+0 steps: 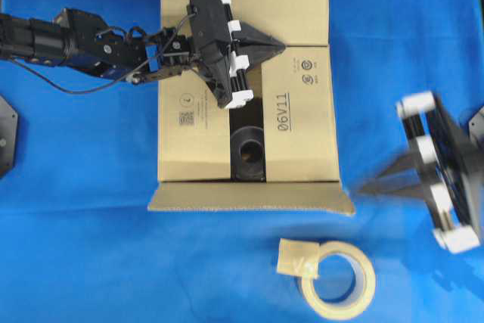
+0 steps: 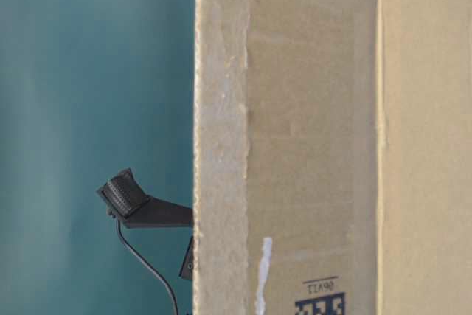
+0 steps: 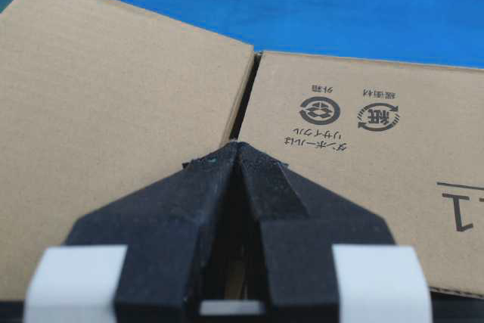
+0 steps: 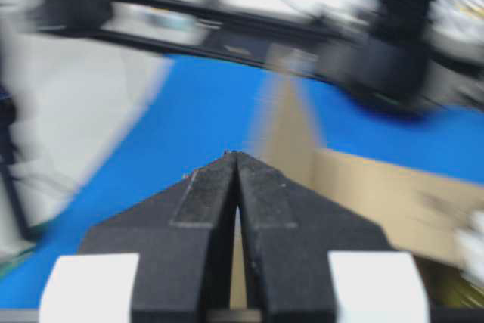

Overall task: Close the cardboard box.
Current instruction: 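Lift the right gripper away and lower it toward the front flap, then push the front flap up and over with the right gripper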

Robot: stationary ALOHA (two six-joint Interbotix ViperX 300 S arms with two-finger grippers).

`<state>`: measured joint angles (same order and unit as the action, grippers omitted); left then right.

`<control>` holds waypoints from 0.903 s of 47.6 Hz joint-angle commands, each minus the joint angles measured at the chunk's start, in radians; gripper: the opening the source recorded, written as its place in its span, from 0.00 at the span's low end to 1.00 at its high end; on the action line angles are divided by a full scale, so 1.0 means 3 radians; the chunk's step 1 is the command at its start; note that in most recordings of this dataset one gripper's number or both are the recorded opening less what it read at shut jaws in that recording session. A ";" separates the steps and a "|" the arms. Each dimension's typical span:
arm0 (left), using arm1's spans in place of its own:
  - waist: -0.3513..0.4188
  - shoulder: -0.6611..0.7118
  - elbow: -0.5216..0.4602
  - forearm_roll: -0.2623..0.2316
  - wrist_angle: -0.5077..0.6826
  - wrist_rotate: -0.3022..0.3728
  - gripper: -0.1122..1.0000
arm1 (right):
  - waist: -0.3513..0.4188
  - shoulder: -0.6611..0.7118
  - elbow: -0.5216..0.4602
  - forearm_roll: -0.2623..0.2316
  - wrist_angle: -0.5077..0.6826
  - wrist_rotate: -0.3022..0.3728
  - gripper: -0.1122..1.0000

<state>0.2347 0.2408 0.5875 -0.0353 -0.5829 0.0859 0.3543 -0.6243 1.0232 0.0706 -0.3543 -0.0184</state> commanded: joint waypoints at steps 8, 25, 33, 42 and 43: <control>0.0026 -0.0046 -0.0020 -0.0005 -0.0005 -0.0005 0.10 | 0.0337 0.0389 -0.0046 -0.0174 -0.0015 -0.0020 0.10; 0.0026 -0.0046 -0.0020 -0.0010 -0.0005 -0.0010 0.10 | 0.0332 0.0854 -0.0061 -0.0133 -0.0123 -0.0015 0.10; 0.0020 -0.0046 -0.0020 -0.0010 -0.0005 -0.0010 0.10 | 0.0317 0.0859 -0.0041 -0.0128 -0.0174 -0.0015 0.10; 0.0005 -0.0046 -0.0020 -0.0010 -0.0005 -0.0015 0.10 | 0.0077 0.0859 -0.0041 -0.0102 -0.0179 -0.0015 0.10; 0.0005 -0.0041 -0.0020 -0.0005 -0.0005 -0.0010 0.10 | 0.0041 0.0854 -0.0041 -0.0097 -0.0174 -0.0015 0.10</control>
<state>0.2332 0.2408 0.5875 -0.0353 -0.5814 0.0844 0.4004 -0.3620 1.0216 0.0337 -0.3973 -0.0245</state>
